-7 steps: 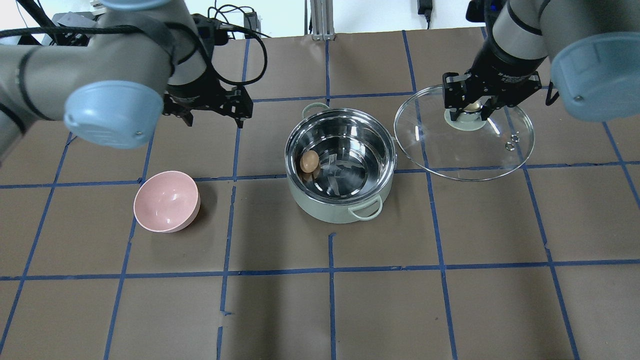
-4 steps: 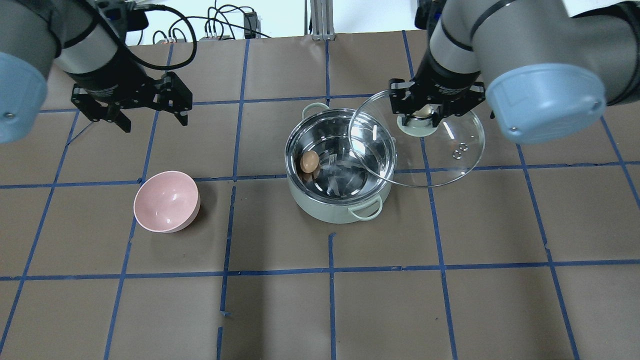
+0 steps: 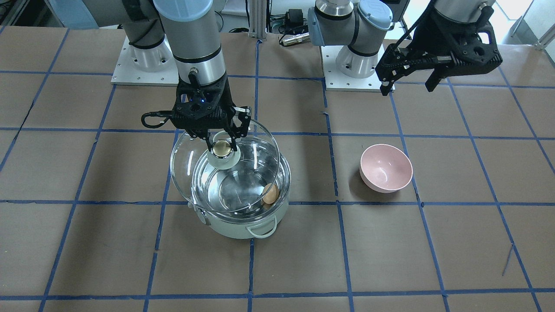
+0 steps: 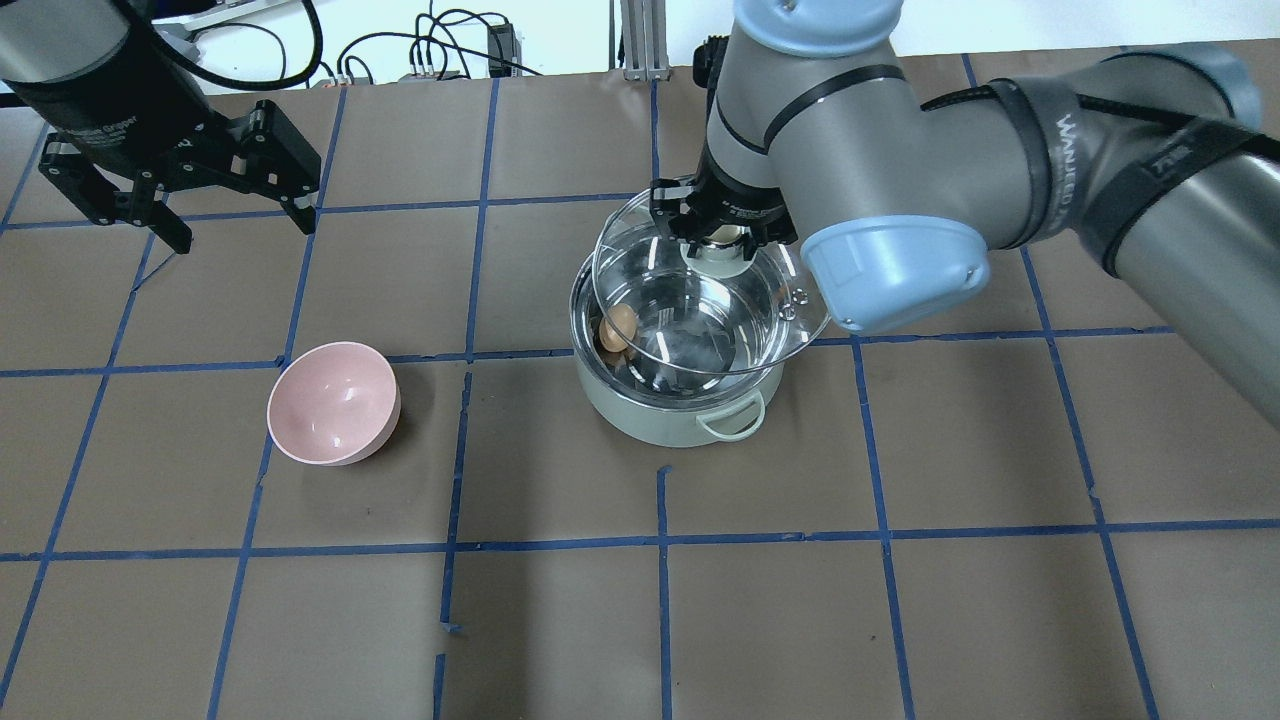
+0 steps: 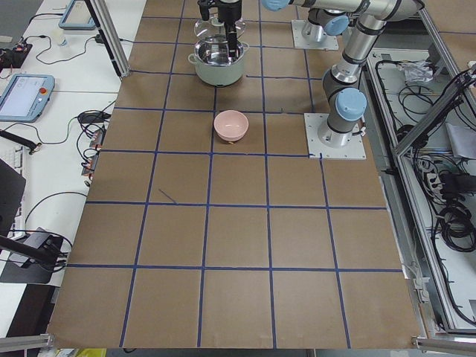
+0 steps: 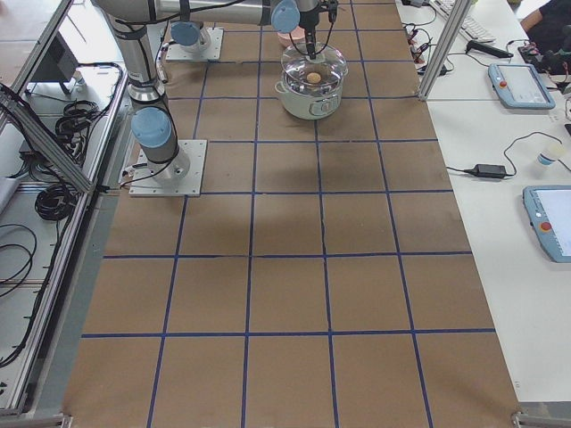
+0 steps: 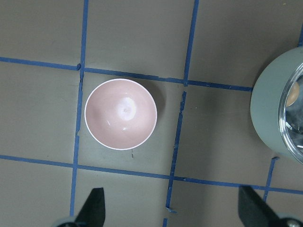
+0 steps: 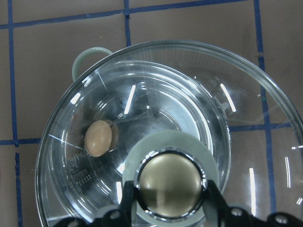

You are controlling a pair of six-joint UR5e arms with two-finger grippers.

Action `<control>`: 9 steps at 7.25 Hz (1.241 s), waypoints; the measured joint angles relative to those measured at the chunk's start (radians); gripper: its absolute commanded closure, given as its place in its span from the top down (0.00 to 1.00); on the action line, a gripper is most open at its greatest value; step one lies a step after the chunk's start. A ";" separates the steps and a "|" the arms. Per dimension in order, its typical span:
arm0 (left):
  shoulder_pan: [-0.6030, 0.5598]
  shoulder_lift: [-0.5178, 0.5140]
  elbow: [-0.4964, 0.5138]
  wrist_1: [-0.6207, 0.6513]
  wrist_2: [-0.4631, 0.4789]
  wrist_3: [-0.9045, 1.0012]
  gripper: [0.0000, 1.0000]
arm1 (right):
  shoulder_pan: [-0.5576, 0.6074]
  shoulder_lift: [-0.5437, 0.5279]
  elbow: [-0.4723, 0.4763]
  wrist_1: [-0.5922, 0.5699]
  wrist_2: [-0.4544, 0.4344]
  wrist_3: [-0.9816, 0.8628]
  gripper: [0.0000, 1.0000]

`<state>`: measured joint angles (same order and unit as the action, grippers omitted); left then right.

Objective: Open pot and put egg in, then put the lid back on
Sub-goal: 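Move the glass lid with the right gripper back over the pot, then lower the lid onto the pot with the right gripper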

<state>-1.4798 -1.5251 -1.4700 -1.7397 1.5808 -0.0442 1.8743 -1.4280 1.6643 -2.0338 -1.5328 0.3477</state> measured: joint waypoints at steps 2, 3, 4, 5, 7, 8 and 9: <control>-0.005 0.017 -0.008 -0.030 0.003 0.004 1.00 | 0.017 0.037 0.002 -0.054 0.000 0.000 0.37; -0.007 0.022 -0.014 -0.035 0.003 0.005 1.00 | 0.024 0.051 0.002 -0.079 0.010 -0.001 0.37; -0.007 0.027 -0.020 -0.035 0.002 0.007 1.00 | 0.029 0.061 0.003 -0.099 0.031 -0.001 0.37; -0.006 0.031 -0.027 -0.033 0.000 0.007 1.00 | 0.032 0.066 0.004 -0.110 0.049 0.000 0.37; -0.001 0.033 -0.033 -0.013 0.000 0.008 1.00 | 0.043 0.068 0.015 -0.115 0.054 -0.002 0.37; 0.002 0.033 -0.034 0.008 0.000 0.014 1.00 | 0.046 0.066 0.028 -0.117 0.049 -0.005 0.37; 0.005 0.032 -0.034 0.022 0.001 0.032 1.00 | 0.047 0.065 0.037 -0.120 0.040 -0.008 0.37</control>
<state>-1.4752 -1.4931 -1.5038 -1.7177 1.5817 -0.0122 1.9213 -1.3627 1.7016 -2.1535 -1.4926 0.3394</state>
